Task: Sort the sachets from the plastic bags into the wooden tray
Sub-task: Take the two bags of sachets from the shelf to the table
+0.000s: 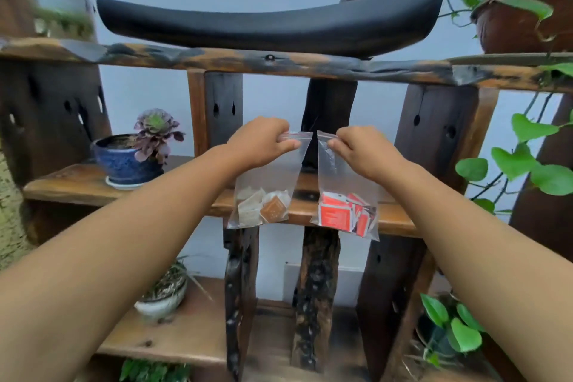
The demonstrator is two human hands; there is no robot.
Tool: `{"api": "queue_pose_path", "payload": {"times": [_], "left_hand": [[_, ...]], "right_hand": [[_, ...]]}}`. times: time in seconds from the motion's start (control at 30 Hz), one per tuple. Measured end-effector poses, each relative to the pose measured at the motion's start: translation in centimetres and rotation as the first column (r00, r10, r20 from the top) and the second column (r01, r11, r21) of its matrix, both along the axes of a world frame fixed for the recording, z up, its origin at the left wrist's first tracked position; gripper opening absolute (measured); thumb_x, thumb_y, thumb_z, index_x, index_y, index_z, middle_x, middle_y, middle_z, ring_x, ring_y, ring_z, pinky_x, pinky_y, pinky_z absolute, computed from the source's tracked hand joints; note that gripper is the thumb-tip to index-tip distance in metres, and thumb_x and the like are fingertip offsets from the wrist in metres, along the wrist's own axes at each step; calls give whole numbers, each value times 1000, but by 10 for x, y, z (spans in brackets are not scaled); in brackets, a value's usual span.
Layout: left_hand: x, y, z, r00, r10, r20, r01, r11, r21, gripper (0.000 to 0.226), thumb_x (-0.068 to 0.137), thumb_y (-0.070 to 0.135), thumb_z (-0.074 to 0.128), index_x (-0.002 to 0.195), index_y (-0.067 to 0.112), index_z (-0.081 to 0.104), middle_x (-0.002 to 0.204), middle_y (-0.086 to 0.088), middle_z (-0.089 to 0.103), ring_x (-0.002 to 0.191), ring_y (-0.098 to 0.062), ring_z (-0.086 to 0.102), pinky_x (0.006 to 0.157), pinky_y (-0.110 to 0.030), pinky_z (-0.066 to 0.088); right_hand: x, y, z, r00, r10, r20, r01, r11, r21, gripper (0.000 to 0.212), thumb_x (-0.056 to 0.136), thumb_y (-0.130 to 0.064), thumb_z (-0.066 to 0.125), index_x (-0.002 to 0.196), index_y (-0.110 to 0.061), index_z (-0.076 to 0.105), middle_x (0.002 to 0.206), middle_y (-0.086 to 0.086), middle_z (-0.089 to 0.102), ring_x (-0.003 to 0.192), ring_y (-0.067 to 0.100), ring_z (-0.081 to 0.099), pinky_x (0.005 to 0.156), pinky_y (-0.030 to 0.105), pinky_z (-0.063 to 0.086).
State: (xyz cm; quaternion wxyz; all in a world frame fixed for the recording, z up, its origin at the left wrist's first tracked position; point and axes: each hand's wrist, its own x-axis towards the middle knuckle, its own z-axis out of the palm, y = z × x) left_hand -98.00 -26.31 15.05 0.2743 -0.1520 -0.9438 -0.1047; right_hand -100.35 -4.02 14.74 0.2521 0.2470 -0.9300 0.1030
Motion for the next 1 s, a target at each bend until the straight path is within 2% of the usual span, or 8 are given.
{"api": "queue_pose_path", "payload": {"times": [0.23, 0.4, 0.53, 0.63, 0.8, 0.87, 0.93, 1.0], "left_hand": [[68, -20, -66, 993, 1, 117, -9, 997, 70, 40, 93, 47, 55, 63, 25, 40, 63, 5, 50, 60, -16, 49, 51, -32, 29], [110, -49, -131, 988, 6, 155, -26, 992, 125, 42, 94, 41, 55, 61, 25, 35, 58, 9, 43, 62, -21, 48, 57, -38, 38], [155, -73, -182, 972, 70, 224, -105, 983, 151, 39, 96, 41, 51, 65, 22, 38, 57, 5, 45, 58, -21, 47, 53, -37, 31], [194, -90, -214, 959, 153, 237, -196, 965, 172, 40, 97, 39, 51, 65, 20, 38, 56, 3, 43, 54, -18, 46, 53, -38, 32], [269, -100, -242, 895, 339, 290, -400, 898, 184, 40, 97, 40, 51, 65, 20, 35, 55, 3, 42, 53, -17, 45, 54, -39, 36], [305, -96, -247, 867, 404, 293, -464, 868, 177, 39, 97, 39, 52, 67, 19, 37, 56, 5, 41, 54, -20, 45, 53, -38, 34], [341, -94, -247, 824, 469, 319, -523, 845, 110, 37, 97, 39, 51, 69, 21, 37, 56, 7, 39, 57, -24, 47, 53, -37, 32], [376, -92, -245, 782, 519, 344, -548, 836, -17, 34, 98, 41, 48, 72, 22, 37, 58, 6, 40, 61, -28, 52, 53, -37, 34]], "right_hand": [[60, -25, -46, 993, 113, 46, -112, 993, -31, 37, 99, -40, 49, 68, -19, 48, 66, 0, 54, 64, 24, 53, 59, 41, 44], [84, -39, -107, 977, 192, 89, -191, 981, -17, 39, 99, -38, 49, 64, -27, 37, 65, -5, 47, 61, 20, 45, 54, 35, 30], [99, -49, -155, 949, 261, 175, -261, 965, -22, 35, 100, -39, 48, 70, -19, 45, 67, -1, 53, 67, 29, 56, 58, 41, 43], [112, -63, -183, 924, 317, 215, -328, 944, 17, 35, 100, -40, 46, 73, -18, 43, 70, 5, 57, 72, 34, 59, 59, 42, 43], [140, -92, -211, 835, 494, 242, -510, 860, 4, 33, 100, -37, 47, 74, -18, 43, 78, 11, 63, 79, 37, 60, 60, 40, 38], [157, -106, -217, 784, 567, 252, -584, 812, -9, 34, 100, -37, 47, 72, -19, 41, 73, 7, 58, 78, 37, 60, 60, 39, 36], [177, -123, -221, 727, 640, 251, -659, 752, -10, 34, 100, -38, 48, 71, -21, 39, 70, 2, 53, 77, 36, 60, 59, 37, 35], [200, -144, -221, 663, 707, 246, -726, 687, -18, 33, 98, -38, 49, 71, -21, 41, 75, 4, 60, 77, 33, 60, 60, 38, 39]]}}
